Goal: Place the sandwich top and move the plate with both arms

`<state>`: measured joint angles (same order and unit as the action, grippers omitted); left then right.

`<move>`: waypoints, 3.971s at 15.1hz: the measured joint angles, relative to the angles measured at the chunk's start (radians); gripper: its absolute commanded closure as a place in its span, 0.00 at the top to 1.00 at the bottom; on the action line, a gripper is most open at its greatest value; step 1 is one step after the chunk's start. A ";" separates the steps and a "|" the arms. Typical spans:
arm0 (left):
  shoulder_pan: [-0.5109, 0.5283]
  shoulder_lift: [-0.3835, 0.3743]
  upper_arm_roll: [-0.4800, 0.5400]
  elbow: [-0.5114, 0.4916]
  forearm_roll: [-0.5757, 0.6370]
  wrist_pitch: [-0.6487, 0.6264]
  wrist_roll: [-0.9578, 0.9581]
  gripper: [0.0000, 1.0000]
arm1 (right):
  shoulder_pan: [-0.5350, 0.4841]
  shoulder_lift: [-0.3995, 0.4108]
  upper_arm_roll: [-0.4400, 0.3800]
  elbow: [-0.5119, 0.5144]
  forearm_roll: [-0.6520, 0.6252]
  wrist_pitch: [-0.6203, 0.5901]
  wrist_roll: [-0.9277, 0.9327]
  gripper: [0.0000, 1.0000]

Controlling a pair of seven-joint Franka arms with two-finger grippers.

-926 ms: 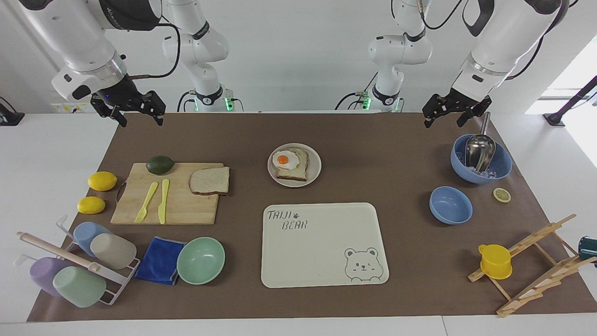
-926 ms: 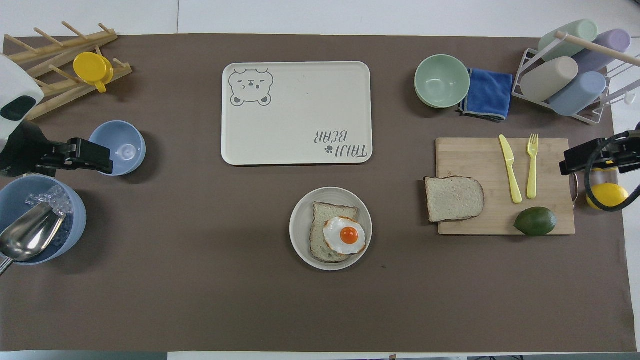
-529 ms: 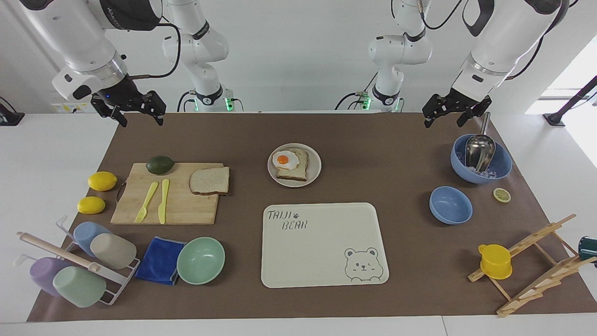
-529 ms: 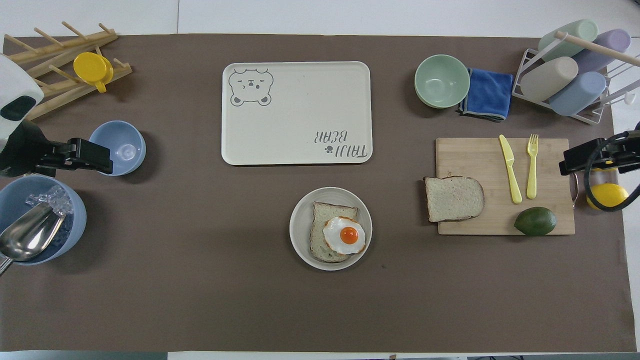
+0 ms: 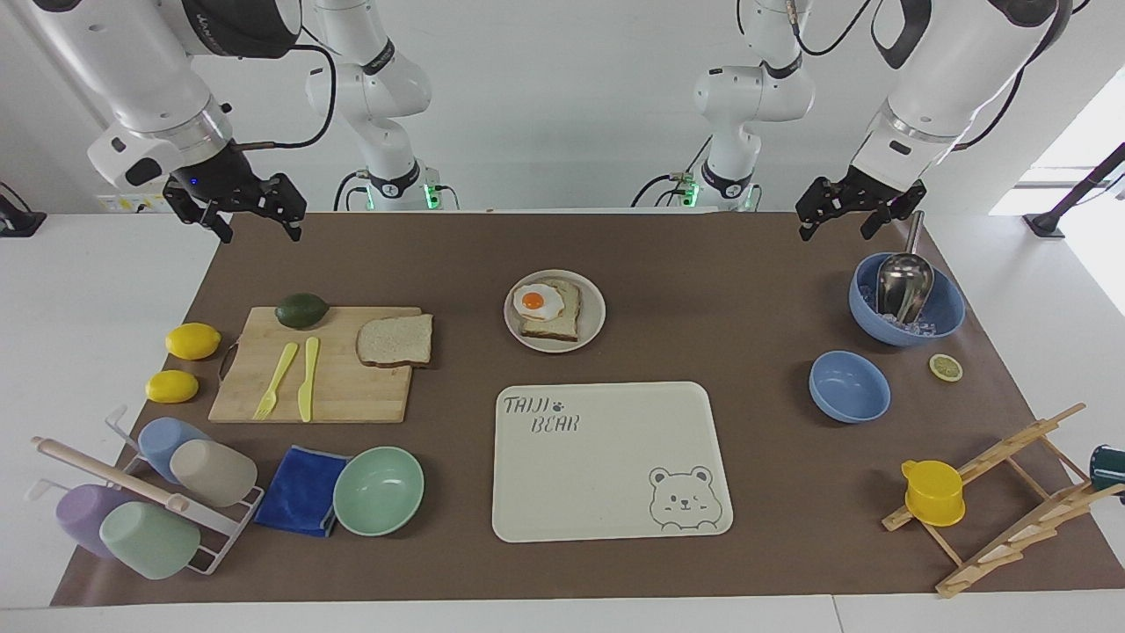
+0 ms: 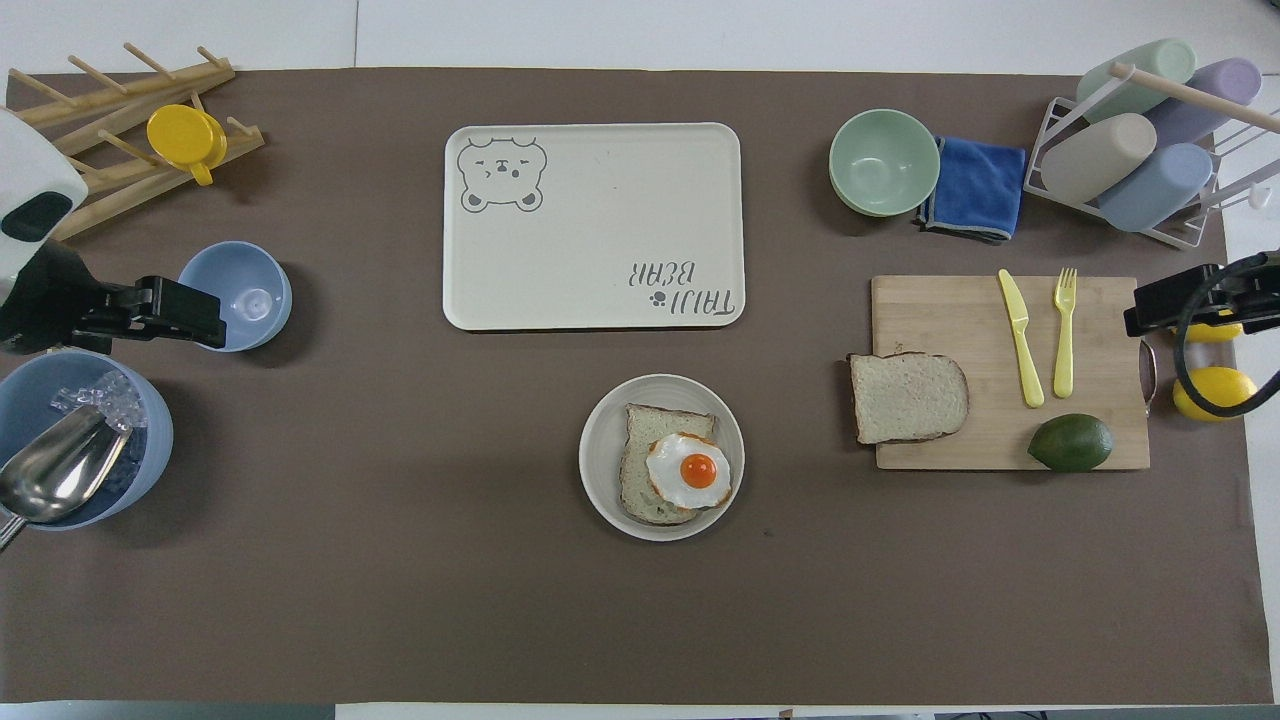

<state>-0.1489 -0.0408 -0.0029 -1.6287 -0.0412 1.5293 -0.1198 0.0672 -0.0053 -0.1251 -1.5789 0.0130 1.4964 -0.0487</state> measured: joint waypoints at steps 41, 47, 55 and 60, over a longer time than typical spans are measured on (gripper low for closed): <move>0.000 0.000 0.000 0.000 0.000 0.000 0.000 1.00 | 0.436 0.368 0.065 -0.367 -0.463 0.333 0.713 0.00; 0.000 0.000 0.000 0.000 0.000 0.000 0.000 1.00 | 0.437 0.360 0.147 -0.229 -0.472 0.146 0.709 0.00; 0.000 0.000 0.000 0.000 0.000 0.000 0.000 1.00 | 0.448 0.291 0.372 0.018 -0.466 -0.138 0.746 0.00; 0.000 0.000 0.000 0.000 0.000 0.000 0.000 1.00 | 0.449 0.301 0.388 0.011 -0.330 0.034 0.772 0.00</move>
<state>-0.1489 -0.0408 -0.0029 -1.6287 -0.0412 1.5293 -0.1198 0.5164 0.2960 0.2628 -1.5678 -0.3166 1.5307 0.7237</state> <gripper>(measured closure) 0.000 0.916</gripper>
